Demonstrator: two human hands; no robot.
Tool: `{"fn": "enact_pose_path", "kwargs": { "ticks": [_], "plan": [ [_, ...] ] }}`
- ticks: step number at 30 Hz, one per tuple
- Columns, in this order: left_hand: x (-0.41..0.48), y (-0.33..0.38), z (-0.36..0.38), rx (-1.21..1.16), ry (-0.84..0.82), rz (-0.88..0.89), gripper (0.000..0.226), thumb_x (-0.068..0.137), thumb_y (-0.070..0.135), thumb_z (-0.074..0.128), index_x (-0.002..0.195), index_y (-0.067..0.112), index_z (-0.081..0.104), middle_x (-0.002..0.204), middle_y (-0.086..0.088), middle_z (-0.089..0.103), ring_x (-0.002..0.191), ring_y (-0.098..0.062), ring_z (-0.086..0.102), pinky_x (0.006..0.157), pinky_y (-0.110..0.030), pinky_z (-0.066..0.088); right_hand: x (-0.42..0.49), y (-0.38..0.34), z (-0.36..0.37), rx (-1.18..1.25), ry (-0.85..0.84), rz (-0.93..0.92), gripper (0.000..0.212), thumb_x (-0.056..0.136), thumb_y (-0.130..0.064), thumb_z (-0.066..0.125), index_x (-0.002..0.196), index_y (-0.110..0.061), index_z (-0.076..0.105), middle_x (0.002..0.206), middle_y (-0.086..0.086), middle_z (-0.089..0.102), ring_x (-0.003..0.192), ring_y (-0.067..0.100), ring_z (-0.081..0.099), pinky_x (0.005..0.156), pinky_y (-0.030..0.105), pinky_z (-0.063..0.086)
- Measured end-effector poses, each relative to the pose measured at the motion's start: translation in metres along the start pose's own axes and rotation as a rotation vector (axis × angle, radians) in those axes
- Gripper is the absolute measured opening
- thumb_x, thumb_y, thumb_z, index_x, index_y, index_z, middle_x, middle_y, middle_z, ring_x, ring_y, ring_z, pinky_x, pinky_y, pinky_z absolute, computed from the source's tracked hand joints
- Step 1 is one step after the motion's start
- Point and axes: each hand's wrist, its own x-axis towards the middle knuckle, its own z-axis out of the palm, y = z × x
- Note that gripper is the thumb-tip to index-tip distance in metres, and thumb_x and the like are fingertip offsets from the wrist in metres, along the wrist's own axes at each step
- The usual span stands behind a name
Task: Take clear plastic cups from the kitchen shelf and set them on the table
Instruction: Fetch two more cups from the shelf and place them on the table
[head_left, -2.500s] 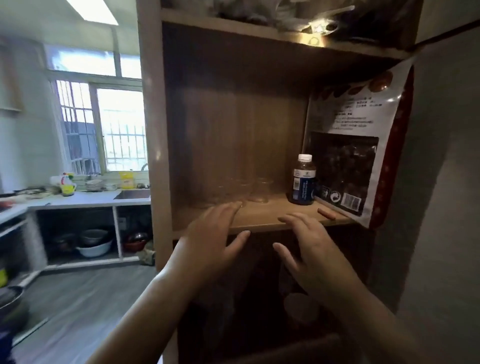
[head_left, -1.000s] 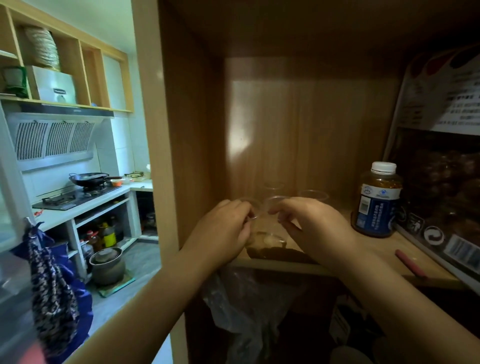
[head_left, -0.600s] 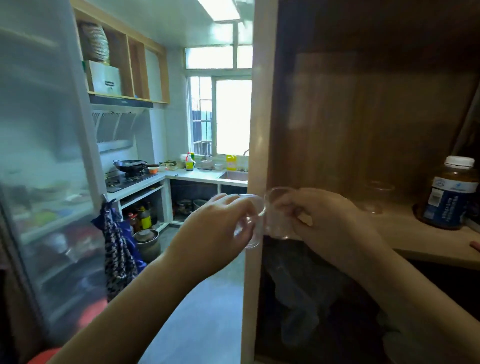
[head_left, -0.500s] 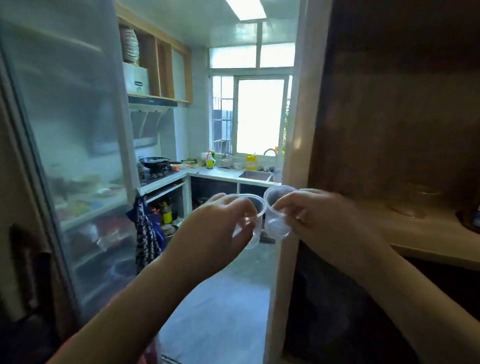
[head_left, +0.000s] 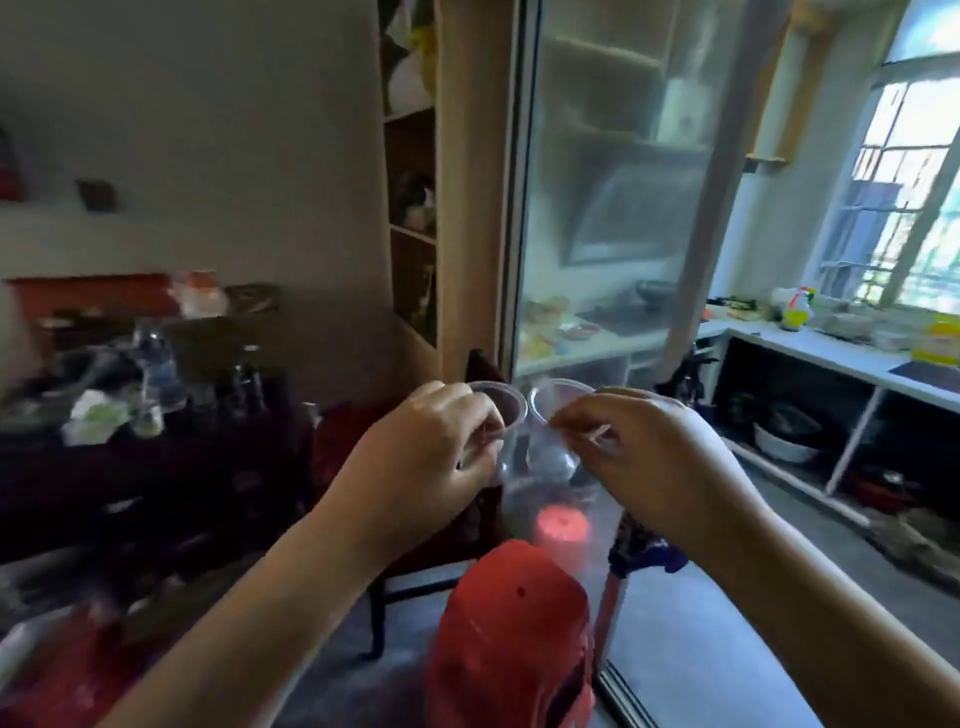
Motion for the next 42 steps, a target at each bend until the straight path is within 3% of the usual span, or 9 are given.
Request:
{"fn": "enact_pose_path", "kwargs": {
  "ticks": [7,10,15,21,27,30,33,42],
  "plan": [
    [-0.057,-0.094,-0.026,0.195,0.034,-0.276,0.006,0.083,0.022,0.059,0.079,0.022,0.055,0.078,0.011,0.056,0.08,-0.006,0.047,0.068,-0.025,0.044,0.061,-0.038,0.105,0.142,-0.14,-0.146,0.025,0.077,-0.016,0.067,0.097,-0.03,0.068,0.096,-0.008,0.069,0.088,0.013,0.061,0.069,0.026,0.046],
    [-0.058,-0.125,-0.02,0.242,0.014,-0.335,0.006,0.083,0.023,0.059,0.079,0.023,0.054,0.079,0.011,0.055,0.08,-0.006,0.046,0.067,-0.026,0.044,0.084,-0.038,0.136,0.182,-0.191,-0.198,0.023,0.079,-0.017,0.066,0.098,-0.03,0.067,0.098,-0.009,0.068,0.089,0.013,0.06,0.069,0.029,0.047],
    [-0.039,-0.171,0.005,0.312,0.009,-0.392,0.007,0.082,0.026,0.056,0.077,0.025,0.052,0.079,0.013,0.051,0.079,-0.004,0.043,0.061,-0.018,0.038,0.127,-0.01,0.182,0.203,-0.215,-0.288,0.027,0.077,-0.012,0.066,0.099,-0.028,0.066,0.095,-0.009,0.068,0.09,0.014,0.059,0.069,0.029,0.047],
    [0.006,-0.229,0.044,0.333,0.017,-0.467,0.005,0.084,0.023,0.056,0.079,0.023,0.054,0.08,0.011,0.053,0.081,-0.004,0.043,0.061,-0.024,0.044,0.189,0.031,0.239,0.211,-0.268,-0.338,0.02,0.08,-0.015,0.062,0.098,-0.023,0.066,0.094,-0.006,0.067,0.089,0.017,0.058,0.07,0.03,0.048],
    [0.013,-0.288,0.067,0.384,0.01,-0.563,0.005,0.081,0.026,0.055,0.083,0.021,0.057,0.082,0.01,0.056,0.083,-0.004,0.045,0.059,-0.016,0.033,0.239,0.047,0.301,0.29,-0.374,-0.383,0.023,0.086,-0.018,0.059,0.106,-0.027,0.064,0.101,-0.008,0.066,0.096,0.011,0.055,0.076,0.021,0.041],
    [0.005,-0.314,0.063,0.384,0.014,-0.614,0.013,0.082,0.029,0.048,0.082,0.019,0.058,0.08,0.009,0.055,0.083,-0.004,0.045,0.06,-0.019,0.039,0.254,0.037,0.337,0.326,-0.433,-0.404,0.025,0.087,-0.019,0.058,0.109,-0.027,0.063,0.103,-0.007,0.065,0.097,0.011,0.054,0.077,0.022,0.041],
    [-0.006,-0.345,0.055,0.394,0.034,-0.657,0.007,0.085,0.025,0.054,0.085,0.019,0.058,0.083,0.007,0.057,0.085,-0.005,0.047,0.063,-0.02,0.039,0.271,0.018,0.374,0.376,-0.468,-0.438,0.025,0.086,-0.021,0.055,0.109,-0.028,0.063,0.1,-0.007,0.065,0.094,0.012,0.055,0.074,0.022,0.042],
    [-0.051,-0.478,0.011,0.42,0.028,-0.726,0.004,0.085,0.02,0.059,0.082,0.017,0.059,0.08,0.006,0.056,0.082,-0.008,0.047,0.066,-0.015,0.032,0.333,-0.059,0.495,0.445,-0.516,-0.468,0.026,0.086,-0.024,0.057,0.11,-0.029,0.061,0.102,-0.01,0.065,0.097,0.008,0.055,0.077,0.025,0.047]
  ]
}}
